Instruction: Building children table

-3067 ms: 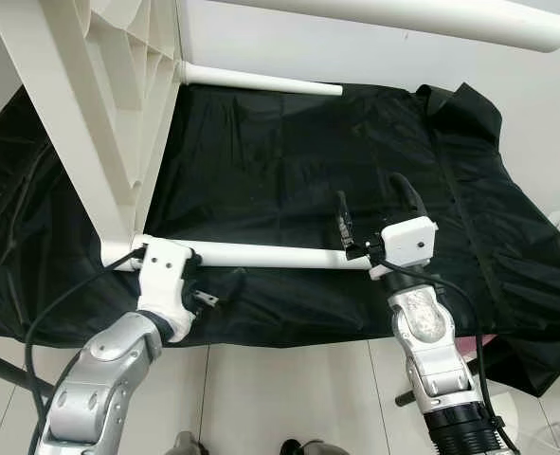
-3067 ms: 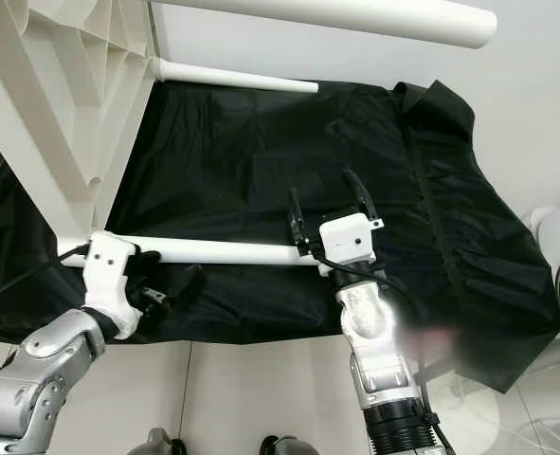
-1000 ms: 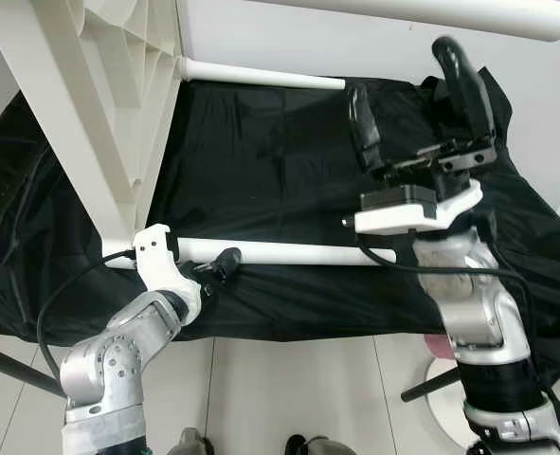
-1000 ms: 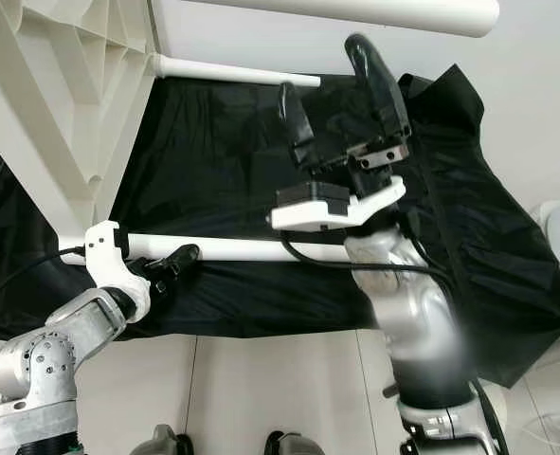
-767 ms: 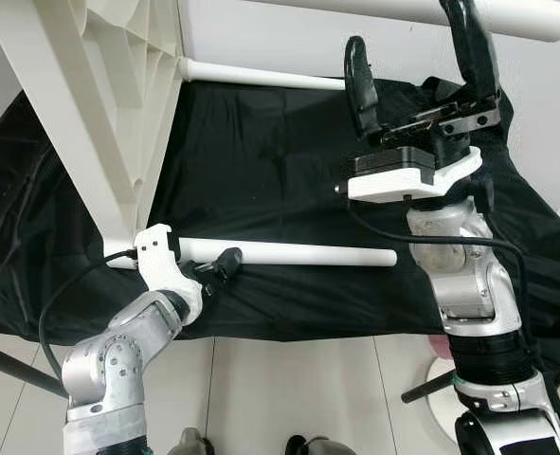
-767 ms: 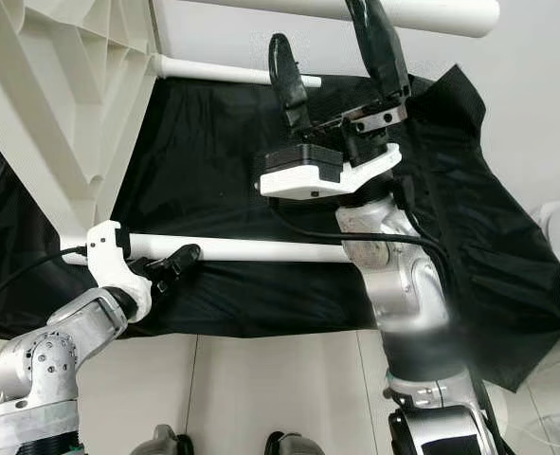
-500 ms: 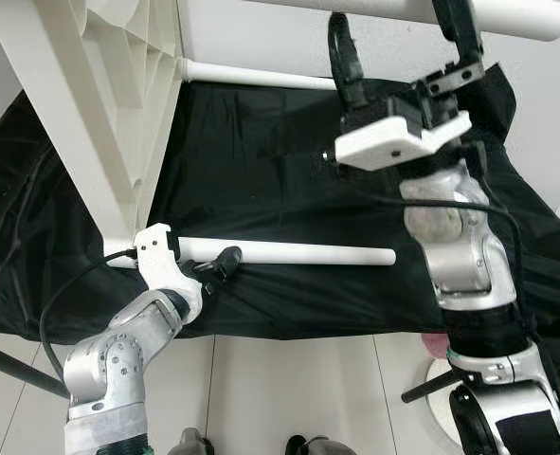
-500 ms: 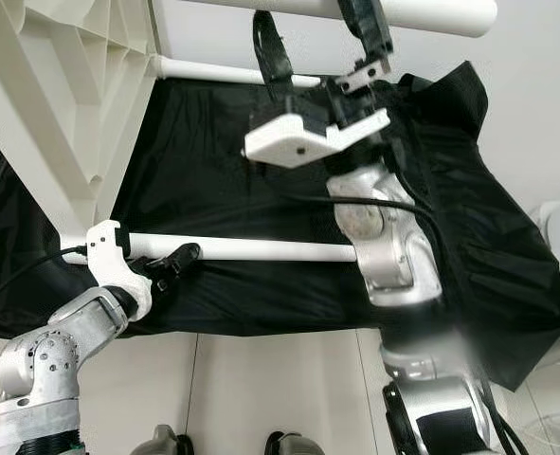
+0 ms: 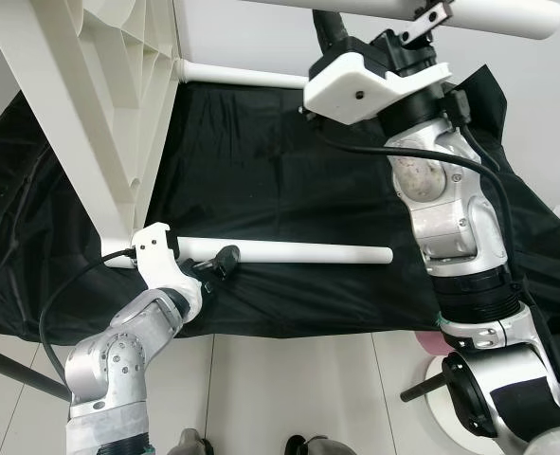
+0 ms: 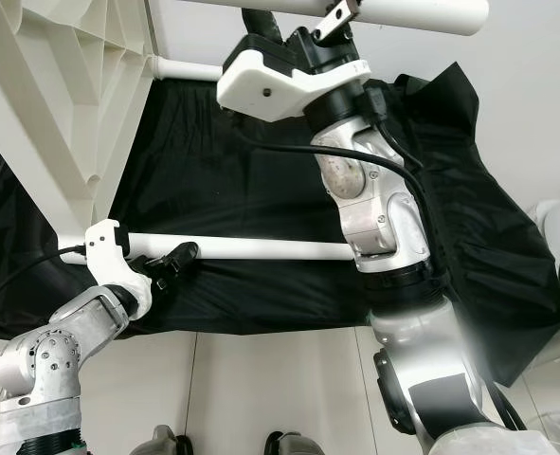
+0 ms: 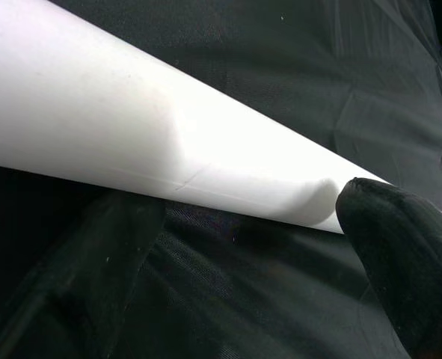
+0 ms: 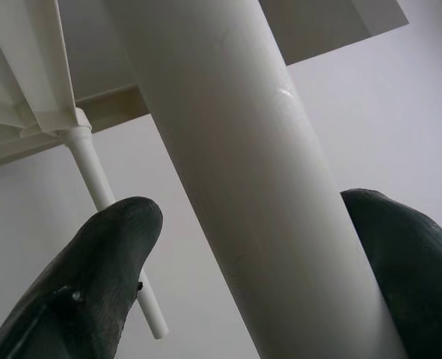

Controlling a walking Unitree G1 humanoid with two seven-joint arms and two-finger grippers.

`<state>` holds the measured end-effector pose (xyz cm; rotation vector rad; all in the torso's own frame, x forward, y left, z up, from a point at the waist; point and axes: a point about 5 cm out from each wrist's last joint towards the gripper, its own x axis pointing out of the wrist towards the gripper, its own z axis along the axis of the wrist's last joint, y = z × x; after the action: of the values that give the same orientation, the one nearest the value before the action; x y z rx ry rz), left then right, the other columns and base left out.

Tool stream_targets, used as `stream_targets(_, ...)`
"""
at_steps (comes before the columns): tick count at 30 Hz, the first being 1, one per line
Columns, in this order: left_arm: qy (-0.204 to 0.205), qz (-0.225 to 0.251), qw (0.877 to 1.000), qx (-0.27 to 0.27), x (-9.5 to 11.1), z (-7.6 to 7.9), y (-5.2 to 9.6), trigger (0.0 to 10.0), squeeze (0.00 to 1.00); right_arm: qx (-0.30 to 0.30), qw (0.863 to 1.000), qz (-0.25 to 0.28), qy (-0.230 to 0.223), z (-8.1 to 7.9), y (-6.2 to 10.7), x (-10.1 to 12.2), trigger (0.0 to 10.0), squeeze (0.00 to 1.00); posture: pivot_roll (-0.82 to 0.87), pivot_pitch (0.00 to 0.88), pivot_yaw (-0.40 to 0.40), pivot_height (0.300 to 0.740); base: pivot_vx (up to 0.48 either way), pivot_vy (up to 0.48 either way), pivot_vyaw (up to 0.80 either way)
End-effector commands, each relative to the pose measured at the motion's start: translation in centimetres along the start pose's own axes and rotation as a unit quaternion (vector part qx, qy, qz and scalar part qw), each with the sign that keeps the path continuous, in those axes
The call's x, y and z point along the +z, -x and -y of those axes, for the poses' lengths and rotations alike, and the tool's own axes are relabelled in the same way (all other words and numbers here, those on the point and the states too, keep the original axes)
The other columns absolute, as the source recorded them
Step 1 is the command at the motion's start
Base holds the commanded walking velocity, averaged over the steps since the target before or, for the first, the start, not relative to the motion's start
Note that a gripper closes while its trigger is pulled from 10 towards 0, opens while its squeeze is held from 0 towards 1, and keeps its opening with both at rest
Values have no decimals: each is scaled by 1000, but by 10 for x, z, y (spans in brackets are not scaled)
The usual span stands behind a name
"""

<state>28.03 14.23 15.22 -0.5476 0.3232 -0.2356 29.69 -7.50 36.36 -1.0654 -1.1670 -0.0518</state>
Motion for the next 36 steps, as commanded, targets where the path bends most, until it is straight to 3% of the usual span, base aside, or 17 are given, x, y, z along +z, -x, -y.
stream_targets(1, 5, -15, 999, 28, -6, -7, -1, 10000, 0, 17, 1000, 10, 7, -5, -4, 5, 10000, 0, 18, 141, -12, 740, 0, 0, 0)
stream_targets(6, 6, -18, 999, 28, -8, -6, 0, 10000, 0, 30, 999, 14, 27, -4, -10, 10, 10000, 0, 17, 145, -12, 740, 0, 0, 0)
stream_targets(7, 7, -19, 999, 27, -8, -6, 0, 10000, 0, 36, 999, 6, 31, -3, -11, 10, 3569, 0, 16, 145, -13, 740, 0, 0, 0)
stream_targets(9, 8, -19, 999, 27, -9, -5, 0, 10000, 0, 41, 999, 0, 33, -3, -12, 9, 3569, 0, 16, 145, -13, 740, 0, 0, 0)
stream_targets(10, 8, -19, 999, 27, -9, -5, 0, 10000, 0, 44, 998, -8, 34, -2, -12, 8, 0, 0, 17, 145, -17, 740, 0, 0, 0)
stream_targets(14, 8, -20, 999, 26, -11, -3, 0, 10000, 0, 44, 998, -37, 22, 3, -12, 0, 0, 0, 12, 146, -17, 740, 0, 0, 0)
stream_targets(23, 2, -16, 999, 32, -14, 6, -4, 10000, 0, 19, 991, -113, -67, 13, -8, -13, 0, 0, 1, 147, -16, 740, 0, 0, 0)
stream_targets(31, -12, 14, 997, 80, -2, 10, -11, 10000, 0, 16, 980, -151, -125, 12, -5, -13, 0, 0, -4, 147, -16, 740, 0, 0, 0)
stream_targets(36, -26, 59, 992, 107, 13, 19, -17, 10000, 0, 5, 966, -178, -190, 11, -7, -14, 0, 0, -9, 149, -17, 740, 0, 0, 0)
